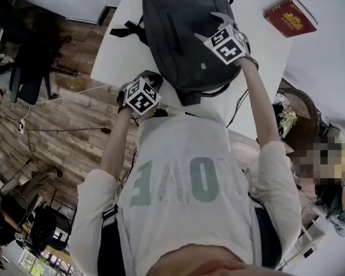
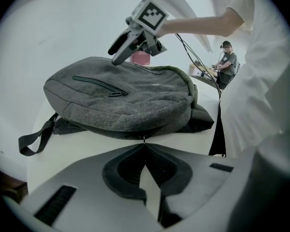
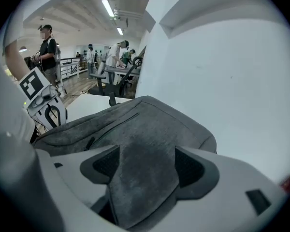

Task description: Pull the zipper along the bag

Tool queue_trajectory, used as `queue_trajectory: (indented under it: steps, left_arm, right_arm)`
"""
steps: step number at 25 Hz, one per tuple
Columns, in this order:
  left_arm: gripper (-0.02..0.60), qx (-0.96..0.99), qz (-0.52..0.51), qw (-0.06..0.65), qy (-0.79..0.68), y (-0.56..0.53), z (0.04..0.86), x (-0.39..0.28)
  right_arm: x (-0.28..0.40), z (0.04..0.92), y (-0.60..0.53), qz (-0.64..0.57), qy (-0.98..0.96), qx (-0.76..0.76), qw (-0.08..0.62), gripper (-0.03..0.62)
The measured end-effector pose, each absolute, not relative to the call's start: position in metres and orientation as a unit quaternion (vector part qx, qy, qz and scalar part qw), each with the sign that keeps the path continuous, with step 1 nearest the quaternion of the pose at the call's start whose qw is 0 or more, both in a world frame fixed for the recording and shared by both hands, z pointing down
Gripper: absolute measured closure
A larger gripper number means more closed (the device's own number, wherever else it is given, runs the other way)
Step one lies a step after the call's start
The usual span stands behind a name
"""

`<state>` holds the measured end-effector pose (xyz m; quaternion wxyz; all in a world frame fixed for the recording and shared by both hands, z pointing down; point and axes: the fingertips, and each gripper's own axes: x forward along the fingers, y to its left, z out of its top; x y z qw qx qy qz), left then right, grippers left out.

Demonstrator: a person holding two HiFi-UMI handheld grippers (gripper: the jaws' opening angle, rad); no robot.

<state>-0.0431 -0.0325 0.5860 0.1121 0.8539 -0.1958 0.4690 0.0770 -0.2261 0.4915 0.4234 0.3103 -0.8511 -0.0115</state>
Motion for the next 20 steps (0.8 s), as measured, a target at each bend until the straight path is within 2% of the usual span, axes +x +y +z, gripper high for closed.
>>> queue_trajectory:
  steps: [5, 15, 20]
  left_arm:
    - [0.555, 0.846, 0.48, 0.096, -0.211, -0.03, 0.586, -0.043]
    - [0.555, 0.831, 0.49, 0.064, -0.255, -0.042, 0.587, -0.063]
    - [0.555, 0.808, 0.497, 0.079, -0.308, -0.078, 0.586, -0.111]
  right_arm:
    - [0.085, 0.517, -0.256, 0.075, -0.841, 0.269, 0.463, 0.22]
    - [0.097, 0.522, -0.249, 0.154, -0.828, 0.301, 0.447, 0.22]
    - [0.11, 0.524, -0.224, 0.174, -0.83, 0.31, 0.43, 0.221]
